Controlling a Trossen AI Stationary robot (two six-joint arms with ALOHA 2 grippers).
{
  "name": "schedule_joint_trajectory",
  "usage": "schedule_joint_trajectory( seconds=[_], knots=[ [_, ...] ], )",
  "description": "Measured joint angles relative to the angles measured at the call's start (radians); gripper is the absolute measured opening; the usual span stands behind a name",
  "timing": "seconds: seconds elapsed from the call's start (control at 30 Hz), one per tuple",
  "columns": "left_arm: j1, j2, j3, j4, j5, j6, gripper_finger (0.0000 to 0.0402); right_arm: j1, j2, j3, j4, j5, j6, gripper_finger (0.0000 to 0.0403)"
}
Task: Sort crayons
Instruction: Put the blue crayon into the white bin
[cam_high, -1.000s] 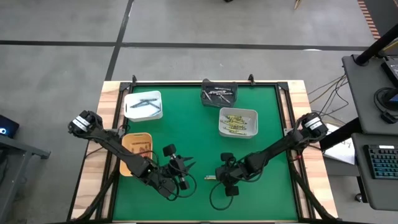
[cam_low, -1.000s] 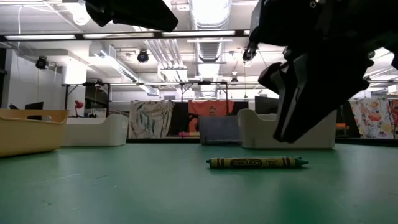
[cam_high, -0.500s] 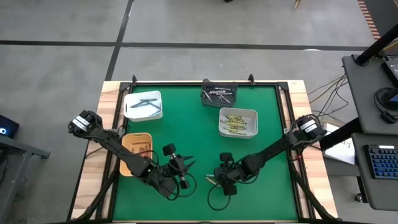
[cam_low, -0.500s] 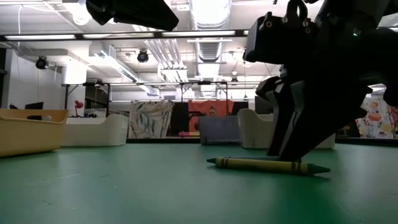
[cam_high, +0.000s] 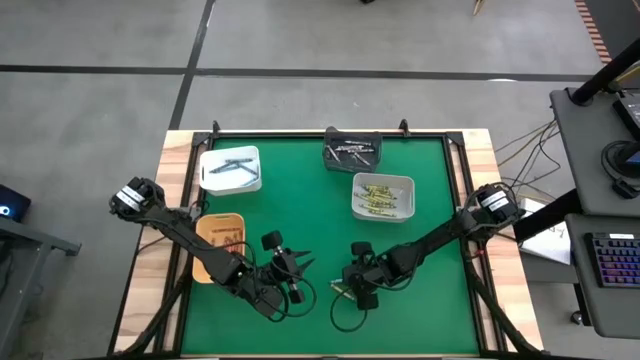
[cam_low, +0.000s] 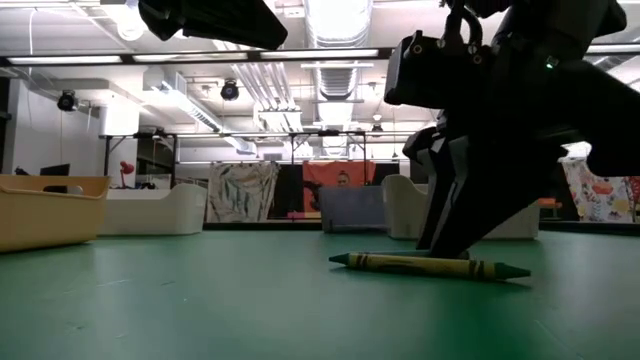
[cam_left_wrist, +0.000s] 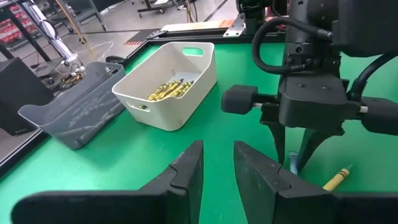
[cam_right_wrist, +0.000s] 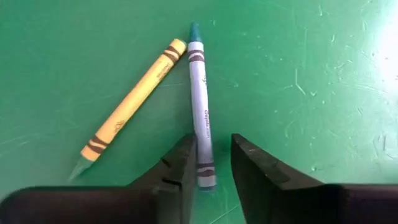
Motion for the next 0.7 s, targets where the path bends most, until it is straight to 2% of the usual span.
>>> schedule_joint_trajectory(
  seconds=[0.2, 0.27, 0.4, 0.5, 0.7],
  knots=[
    [0.000, 0.000, 0.000, -0.003, -0.053, 0.007, 0.0071, -0.017, 0.000, -0.003, 0.000, 0.003, 0.007, 0.0018],
    [0.000, 0.000, 0.000, -0.012, -0.089, 0.028, 0.0071, -0.021, 0.000, -0.003, 0.000, 0.004, 0.007, 0.0014],
    [-0.001, -0.001, 0.000, -0.010, -0.090, 0.078, 0.0068, -0.024, -0.011, -0.005, -0.005, 0.006, -0.015, 0.0011],
    [-0.001, -0.004, 0.000, 0.034, -0.025, 0.183, 0.0058, -0.025, -0.041, -0.007, -0.011, 0.008, -0.045, 0.0009],
    [0.013, -0.075, -0.001, 0.278, 0.216, 0.608, 0.0037, -0.033, -0.161, -0.021, 0.013, 0.009, -0.096, 0.0008]
  ],
)
